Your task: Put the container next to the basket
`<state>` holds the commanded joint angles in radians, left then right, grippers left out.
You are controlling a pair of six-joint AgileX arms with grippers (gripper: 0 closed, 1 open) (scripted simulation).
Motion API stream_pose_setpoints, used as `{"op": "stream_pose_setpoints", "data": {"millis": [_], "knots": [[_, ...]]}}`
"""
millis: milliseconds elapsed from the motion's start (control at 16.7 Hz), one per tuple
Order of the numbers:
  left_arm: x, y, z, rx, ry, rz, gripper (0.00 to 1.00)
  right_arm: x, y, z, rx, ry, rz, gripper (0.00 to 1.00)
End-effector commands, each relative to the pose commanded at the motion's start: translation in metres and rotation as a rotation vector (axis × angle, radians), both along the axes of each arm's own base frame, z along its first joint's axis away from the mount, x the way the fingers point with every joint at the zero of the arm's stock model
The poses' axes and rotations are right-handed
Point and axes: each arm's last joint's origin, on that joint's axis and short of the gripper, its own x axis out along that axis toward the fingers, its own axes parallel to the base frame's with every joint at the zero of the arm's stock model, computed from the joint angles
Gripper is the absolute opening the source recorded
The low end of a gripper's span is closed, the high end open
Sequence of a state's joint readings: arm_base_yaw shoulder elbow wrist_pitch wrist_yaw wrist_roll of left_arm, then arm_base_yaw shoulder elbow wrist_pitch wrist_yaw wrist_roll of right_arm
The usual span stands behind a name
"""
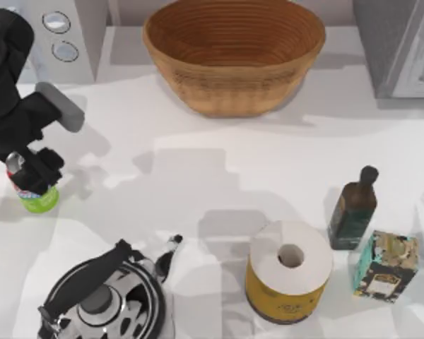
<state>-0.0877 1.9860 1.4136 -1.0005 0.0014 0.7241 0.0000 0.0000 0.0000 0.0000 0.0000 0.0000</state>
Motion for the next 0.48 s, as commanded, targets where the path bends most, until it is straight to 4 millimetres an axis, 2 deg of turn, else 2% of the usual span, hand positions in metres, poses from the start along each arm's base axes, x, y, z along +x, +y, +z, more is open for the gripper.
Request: {"op": "stream_pose_setpoints", "data": {"millis": [240, 360, 480], "knots": [[0.001, -0.004, -0.002, -0.002, 0.003, 0.000, 0.00, 0.000, 0.000, 0.000, 0.000, 0.000, 0.000, 1.00], [0.005, -0.024, -0.013, -0.005, 0.023, 0.005, 0.00, 0.000, 0.000, 0.000, 0.000, 0.000, 0.000, 1.00], [0.009, -0.055, -0.027, -0.004, 0.050, 0.023, 0.00, 0.000, 0.000, 0.000, 0.000, 0.000, 0.000, 1.00]]}}
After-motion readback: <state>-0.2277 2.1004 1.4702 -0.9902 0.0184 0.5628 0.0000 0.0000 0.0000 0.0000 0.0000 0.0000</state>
